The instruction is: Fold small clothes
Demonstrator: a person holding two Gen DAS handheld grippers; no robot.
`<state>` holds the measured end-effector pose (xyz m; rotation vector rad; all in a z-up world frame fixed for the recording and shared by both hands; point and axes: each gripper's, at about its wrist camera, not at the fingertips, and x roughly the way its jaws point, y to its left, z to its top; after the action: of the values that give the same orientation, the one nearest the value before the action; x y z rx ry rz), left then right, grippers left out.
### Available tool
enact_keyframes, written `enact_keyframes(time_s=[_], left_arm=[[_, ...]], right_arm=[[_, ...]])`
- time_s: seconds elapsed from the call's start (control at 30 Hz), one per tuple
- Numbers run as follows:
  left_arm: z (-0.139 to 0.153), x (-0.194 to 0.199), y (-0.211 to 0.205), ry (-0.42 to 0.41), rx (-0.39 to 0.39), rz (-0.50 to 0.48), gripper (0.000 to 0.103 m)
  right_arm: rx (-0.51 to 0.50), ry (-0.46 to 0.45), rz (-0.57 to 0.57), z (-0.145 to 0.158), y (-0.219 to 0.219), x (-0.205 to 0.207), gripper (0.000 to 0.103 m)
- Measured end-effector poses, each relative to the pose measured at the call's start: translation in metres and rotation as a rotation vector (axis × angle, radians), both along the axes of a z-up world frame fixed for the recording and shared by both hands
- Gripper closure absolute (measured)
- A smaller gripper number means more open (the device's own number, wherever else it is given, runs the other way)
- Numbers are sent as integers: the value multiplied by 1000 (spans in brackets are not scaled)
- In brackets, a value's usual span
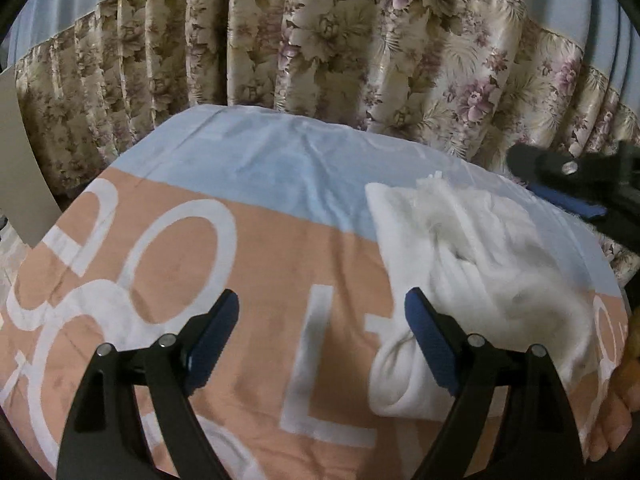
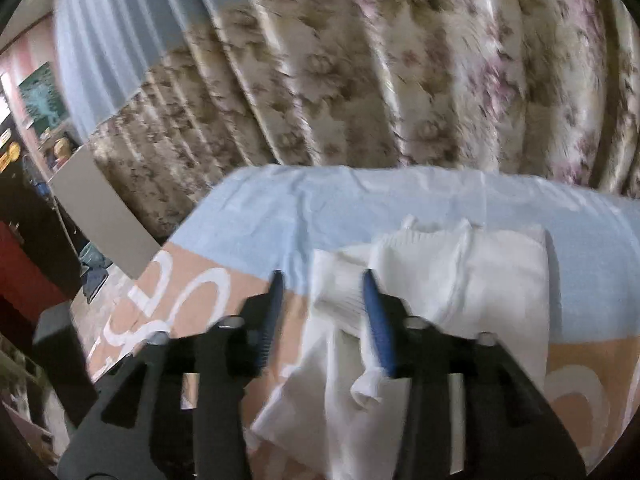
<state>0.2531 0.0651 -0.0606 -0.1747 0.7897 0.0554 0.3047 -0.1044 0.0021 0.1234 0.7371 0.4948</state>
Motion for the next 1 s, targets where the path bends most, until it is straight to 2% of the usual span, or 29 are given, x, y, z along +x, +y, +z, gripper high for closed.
enact_keyframes(time_s=[0.17, 0.43, 0.57, 0.7, 0.8, 0.93, 1.0], left_arm=[[3, -5, -4, -6, -19, -12, 18], [20, -24, -65, -45, -59, -205, 18], [3, -23, -96, 8, -63, -258, 18], [-21, -18, -109, 61, -106, -272, 19], [-26, -10, -122, 59, -71, -336, 92], [-19, -14, -119, 40, -16, -360, 94], [-10, -16, -114, 21, 47, -367, 94]], right_arm=[[-16, -21, -70, 9, -27, -6, 56], [-13, -4, -195, 5, -98, -22, 56], [-3, 11, -229, -2, -127, -38, 56], [-2, 28, -244, -9, -146, -50, 56], [-6, 50, -255, -17, -156, -55, 56], [-19, 60, -253, -22, -161, -61, 56], [-19, 62, -247, -22, -161, -62, 56]])
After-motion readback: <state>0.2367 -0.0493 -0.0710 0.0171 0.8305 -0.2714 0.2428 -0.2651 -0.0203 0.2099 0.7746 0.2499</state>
